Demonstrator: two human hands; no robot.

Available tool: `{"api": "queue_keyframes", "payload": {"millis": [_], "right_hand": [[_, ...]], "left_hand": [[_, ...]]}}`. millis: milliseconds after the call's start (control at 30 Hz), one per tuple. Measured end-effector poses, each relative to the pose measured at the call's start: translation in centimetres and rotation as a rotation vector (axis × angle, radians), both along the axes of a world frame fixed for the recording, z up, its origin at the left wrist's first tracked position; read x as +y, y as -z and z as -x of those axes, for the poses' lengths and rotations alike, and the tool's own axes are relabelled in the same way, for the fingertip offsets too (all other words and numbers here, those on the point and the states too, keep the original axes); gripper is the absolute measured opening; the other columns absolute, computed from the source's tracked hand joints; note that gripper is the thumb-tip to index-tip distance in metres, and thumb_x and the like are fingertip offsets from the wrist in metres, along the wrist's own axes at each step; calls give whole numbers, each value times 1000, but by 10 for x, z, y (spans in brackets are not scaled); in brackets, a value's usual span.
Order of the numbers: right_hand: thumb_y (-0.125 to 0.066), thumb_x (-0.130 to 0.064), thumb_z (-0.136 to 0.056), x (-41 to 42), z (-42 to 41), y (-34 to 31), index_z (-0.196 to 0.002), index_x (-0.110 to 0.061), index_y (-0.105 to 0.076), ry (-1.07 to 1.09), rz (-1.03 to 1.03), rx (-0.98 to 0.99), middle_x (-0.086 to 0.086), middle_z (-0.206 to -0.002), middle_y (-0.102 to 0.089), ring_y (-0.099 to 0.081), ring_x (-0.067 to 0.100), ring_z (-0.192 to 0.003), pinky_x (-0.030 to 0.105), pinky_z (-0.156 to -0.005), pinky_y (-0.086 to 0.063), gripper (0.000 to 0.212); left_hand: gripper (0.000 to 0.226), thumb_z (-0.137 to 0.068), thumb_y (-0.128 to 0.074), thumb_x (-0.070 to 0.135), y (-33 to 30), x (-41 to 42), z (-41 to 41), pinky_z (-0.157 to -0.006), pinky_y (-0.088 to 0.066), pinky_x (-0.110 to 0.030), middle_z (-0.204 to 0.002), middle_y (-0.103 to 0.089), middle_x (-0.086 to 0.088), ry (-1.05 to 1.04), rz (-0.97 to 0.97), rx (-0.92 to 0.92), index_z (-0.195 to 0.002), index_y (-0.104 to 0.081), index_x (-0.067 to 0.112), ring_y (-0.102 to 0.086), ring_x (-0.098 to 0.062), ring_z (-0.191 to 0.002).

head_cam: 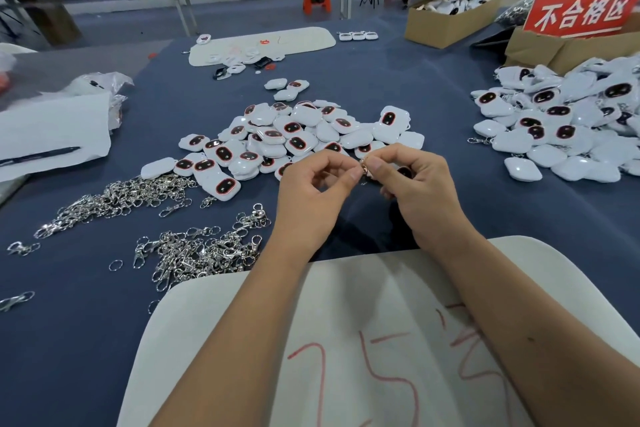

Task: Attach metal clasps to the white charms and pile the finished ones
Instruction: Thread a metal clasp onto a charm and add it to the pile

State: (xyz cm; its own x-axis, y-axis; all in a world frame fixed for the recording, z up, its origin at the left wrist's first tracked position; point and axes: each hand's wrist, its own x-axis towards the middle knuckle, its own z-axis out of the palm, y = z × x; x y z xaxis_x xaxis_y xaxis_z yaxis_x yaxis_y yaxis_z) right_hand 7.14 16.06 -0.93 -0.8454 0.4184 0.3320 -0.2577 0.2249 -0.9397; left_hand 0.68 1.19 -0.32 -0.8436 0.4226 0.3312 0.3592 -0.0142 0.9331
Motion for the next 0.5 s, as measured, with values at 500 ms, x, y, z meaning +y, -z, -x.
{"api": "queue_keyframes", "payload": {"millis": [500], "right_hand": [[-75, -11, -93, -8, 1, -2, -90, -22, -80, 119, -186, -17, -15, -91, -78, -69, -2, -93, 9, -82, -46, 13]], "left_hand": [[15, -93, -64, 0, 0, 1, -3, -58, -51, -34, -69, -61, -5, -47, 74, 28, -83, -64, 11, -57, -13, -61]]}}
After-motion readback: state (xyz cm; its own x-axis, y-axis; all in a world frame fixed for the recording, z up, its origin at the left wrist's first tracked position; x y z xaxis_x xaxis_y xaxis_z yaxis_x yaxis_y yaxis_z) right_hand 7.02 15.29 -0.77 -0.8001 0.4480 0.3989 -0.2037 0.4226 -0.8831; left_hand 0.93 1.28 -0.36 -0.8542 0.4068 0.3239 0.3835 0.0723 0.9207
